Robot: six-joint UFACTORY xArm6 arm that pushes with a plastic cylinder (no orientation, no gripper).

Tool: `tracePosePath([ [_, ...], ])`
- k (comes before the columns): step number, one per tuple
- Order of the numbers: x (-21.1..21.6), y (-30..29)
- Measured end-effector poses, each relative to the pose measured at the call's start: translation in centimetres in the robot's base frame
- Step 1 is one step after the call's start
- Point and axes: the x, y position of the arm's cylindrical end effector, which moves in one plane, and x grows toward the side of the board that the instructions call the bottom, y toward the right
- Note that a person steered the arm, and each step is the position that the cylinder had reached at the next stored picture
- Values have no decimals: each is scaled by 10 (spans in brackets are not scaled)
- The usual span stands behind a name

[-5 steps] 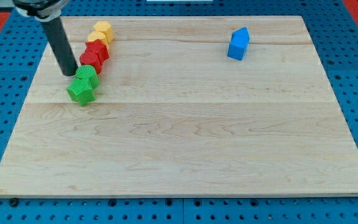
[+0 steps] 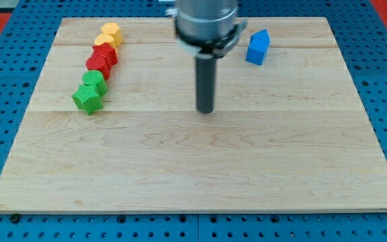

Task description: Push the triangle to the left of the cube

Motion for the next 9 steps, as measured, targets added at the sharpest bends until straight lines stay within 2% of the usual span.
tracePosePath([
  [1,-45,38],
  [3,-53,160],
  [4,-81,203],
  [6,-154,148],
  [7,-169,112],
  [9,-95,41],
])
